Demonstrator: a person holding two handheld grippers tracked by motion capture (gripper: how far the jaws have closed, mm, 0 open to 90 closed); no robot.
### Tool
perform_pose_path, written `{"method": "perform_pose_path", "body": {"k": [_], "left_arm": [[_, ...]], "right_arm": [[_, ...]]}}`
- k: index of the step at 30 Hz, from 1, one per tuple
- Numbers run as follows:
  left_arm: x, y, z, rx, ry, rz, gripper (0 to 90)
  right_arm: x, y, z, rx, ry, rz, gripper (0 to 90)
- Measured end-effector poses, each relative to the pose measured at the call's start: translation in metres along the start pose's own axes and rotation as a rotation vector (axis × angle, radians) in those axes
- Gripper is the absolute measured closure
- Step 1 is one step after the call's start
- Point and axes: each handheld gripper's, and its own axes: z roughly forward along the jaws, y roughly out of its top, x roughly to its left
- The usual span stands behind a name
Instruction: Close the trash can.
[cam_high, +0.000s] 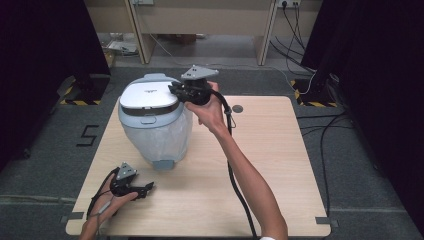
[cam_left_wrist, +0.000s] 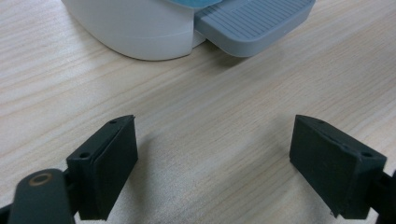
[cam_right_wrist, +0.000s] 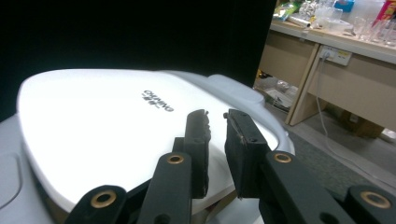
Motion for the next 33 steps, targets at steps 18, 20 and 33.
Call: {"method": "perform_pose_path", "body": {"k": [18,20,33], "left_arm": [[0.000,0.000,0.000,0.000,0.003,-0.003,14.1],[0.000,0.000,0.000,0.000,0.004,-0.003,14.1],[0.000,0.000,0.000,0.002,0.002,-0.002,14.1]], "right_arm": [[0.038,-0.007,-0.010,0.046,-0.009,-0.081,77.3],[0.040,-0.007,-0.009,0.046,0.034,-0.049,77.2],[0.060,-0.005,-0.005,0.049,-0.003,-0.105,77.6]]}}
